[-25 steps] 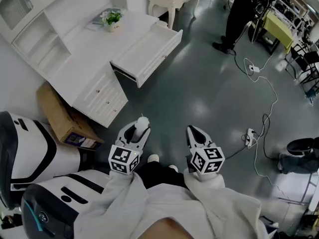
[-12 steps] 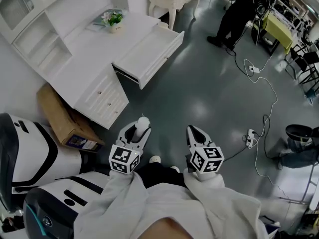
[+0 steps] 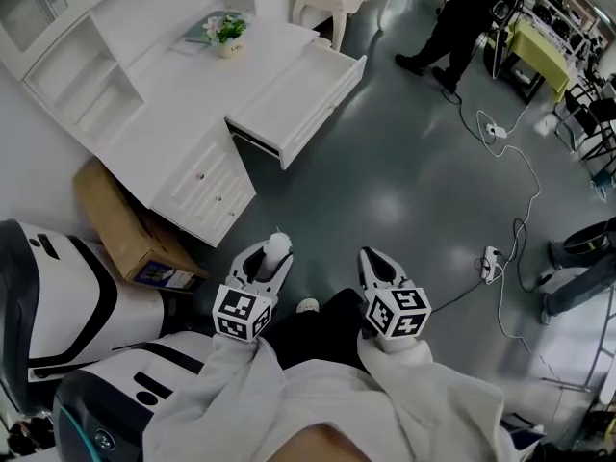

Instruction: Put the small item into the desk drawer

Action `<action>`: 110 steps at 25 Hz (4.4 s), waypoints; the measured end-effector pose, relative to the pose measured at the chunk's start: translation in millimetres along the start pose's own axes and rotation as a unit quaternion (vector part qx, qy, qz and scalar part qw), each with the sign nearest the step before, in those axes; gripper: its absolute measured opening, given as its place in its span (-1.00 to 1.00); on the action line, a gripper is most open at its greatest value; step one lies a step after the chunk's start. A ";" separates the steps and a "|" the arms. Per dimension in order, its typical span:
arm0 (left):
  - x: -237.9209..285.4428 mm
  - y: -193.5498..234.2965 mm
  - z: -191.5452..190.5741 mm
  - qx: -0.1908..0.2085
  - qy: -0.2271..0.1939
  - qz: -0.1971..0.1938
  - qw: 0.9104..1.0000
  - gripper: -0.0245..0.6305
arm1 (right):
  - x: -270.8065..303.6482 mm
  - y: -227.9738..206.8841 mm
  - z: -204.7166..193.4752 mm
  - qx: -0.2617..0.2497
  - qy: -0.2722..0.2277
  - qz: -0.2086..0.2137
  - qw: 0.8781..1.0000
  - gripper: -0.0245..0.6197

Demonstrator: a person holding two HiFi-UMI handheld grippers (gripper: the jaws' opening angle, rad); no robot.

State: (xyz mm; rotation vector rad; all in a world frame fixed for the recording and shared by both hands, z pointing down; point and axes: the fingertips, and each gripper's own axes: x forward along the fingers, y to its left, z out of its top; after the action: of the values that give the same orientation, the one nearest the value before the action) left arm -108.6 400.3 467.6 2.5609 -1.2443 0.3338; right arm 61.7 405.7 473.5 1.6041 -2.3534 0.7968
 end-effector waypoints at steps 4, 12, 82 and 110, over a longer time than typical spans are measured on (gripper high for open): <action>-4.2 9.0 -3.7 -0.013 0.002 0.006 1.000 -0.33 | 4.9 6.4 -1.3 -0.007 0.012 0.002 1.000 -0.81; 13.9 31.8 1.8 -0.040 -0.012 0.023 0.999 -0.33 | 31.3 3.4 7.9 -0.018 0.023 0.017 0.999 -0.81; 324.1 89.5 110.0 -0.021 0.007 0.013 1.000 -0.33 | 236.6 -204.3 165.3 0.008 0.039 0.046 0.998 -0.81; 429.4 232.5 187.0 -0.040 -0.008 0.044 0.998 -0.33 | 391.6 -215.9 285.3 -0.018 0.043 0.063 0.997 -0.81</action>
State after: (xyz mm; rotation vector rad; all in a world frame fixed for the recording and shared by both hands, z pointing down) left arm -17.5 -114.6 464.1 2.4523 -1.3501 0.2773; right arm 141.8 -118.6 474.9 1.3913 -2.4121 0.8249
